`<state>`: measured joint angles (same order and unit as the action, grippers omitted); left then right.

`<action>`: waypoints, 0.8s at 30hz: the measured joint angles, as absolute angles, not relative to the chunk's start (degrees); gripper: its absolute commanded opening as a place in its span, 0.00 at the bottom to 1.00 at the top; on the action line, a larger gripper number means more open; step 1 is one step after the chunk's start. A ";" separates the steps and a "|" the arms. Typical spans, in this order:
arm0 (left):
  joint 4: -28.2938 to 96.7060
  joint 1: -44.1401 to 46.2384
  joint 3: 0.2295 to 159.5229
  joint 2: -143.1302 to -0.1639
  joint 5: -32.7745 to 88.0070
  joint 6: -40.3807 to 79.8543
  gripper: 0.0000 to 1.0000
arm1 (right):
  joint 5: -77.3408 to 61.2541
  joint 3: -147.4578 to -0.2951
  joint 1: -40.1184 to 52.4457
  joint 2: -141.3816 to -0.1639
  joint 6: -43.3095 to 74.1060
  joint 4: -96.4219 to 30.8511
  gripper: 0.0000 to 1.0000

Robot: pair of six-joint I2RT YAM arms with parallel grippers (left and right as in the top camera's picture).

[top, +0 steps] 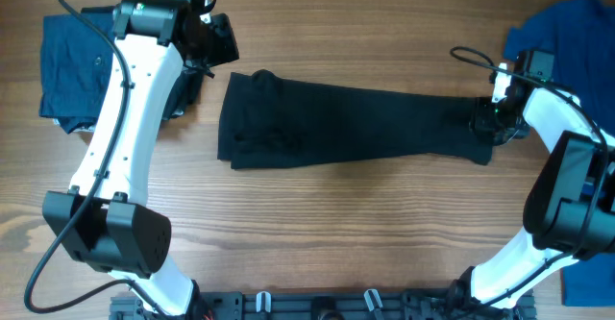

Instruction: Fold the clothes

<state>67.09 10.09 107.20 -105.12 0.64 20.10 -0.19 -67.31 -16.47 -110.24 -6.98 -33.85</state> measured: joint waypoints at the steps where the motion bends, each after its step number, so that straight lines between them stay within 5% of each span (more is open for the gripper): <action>1: 67.13 10.09 107.20 -105.12 0.64 20.10 0.49 | -0.43 -67.35 -16.49 -110.34 -7.11 -33.85 0.51; 6: 67.11 10.09 107.20 -105.12 0.64 20.10 0.48 | -2.74 -67.61 -16.49 -110.69 -7.31 -33.76 0.33; 9: 67.11 10.09 107.20 -105.12 0.67 20.10 0.48 | -3.42 -67.61 -16.53 -110.69 -7.07 -33.67 0.57; 12: 67.13 10.09 107.20 -105.12 0.64 20.10 0.48 | -3.22 -67.66 -16.51 -110.76 -6.35 -33.50 0.70; 16: 67.79 10.09 107.20 -105.12 0.64 20.10 0.48 | -2.28 -67.70 -16.51 -110.91 -5.80 -32.64 0.72; 22: 68.14 10.09 107.20 -105.12 0.64 20.10 0.48 | -2.31 -67.70 -16.36 -111.28 -3.25 -30.48 0.34; 24: 68.14 10.09 107.20 -105.12 0.64 20.10 0.48 | -2.70 -67.79 -16.25 -111.33 -2.20 -30.92 0.11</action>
